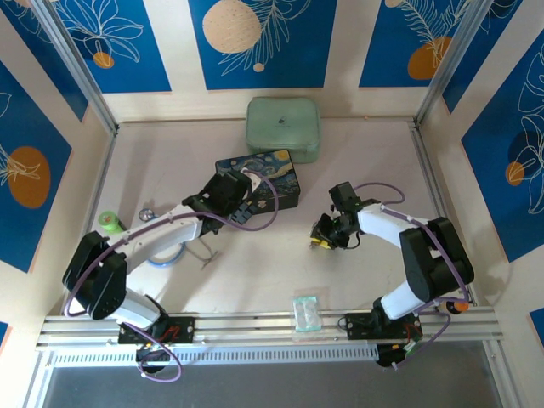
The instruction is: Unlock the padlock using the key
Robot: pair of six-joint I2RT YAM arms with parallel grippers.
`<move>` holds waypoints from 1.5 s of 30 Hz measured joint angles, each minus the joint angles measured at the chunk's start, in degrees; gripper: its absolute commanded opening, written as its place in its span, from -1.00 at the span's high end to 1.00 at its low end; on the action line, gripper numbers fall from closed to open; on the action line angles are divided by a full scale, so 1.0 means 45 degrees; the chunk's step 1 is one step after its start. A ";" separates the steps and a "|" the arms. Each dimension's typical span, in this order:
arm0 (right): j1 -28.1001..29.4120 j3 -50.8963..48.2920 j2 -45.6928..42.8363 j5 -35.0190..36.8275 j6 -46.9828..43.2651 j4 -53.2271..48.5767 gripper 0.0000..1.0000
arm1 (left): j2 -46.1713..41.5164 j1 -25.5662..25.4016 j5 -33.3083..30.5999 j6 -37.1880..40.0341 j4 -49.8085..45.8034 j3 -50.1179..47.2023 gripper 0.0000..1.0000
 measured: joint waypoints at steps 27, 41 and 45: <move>0.1807 0.1035 -0.4352 0.7363 -0.2929 -0.0695 -0.99 | -0.5285 0.0330 -0.1141 -0.3745 0.1991 -0.4294 -0.98; -0.1885 -0.3837 -0.4915 0.9020 -0.7533 0.7902 -1.00 | -0.2968 0.3993 -0.3541 -0.0583 0.9666 -0.7606 -0.99; -0.2705 -0.5260 -0.3900 0.8480 -0.8199 1.0894 -1.00 | -0.1399 0.4915 -0.3133 -0.0549 1.1157 -0.7927 -0.99</move>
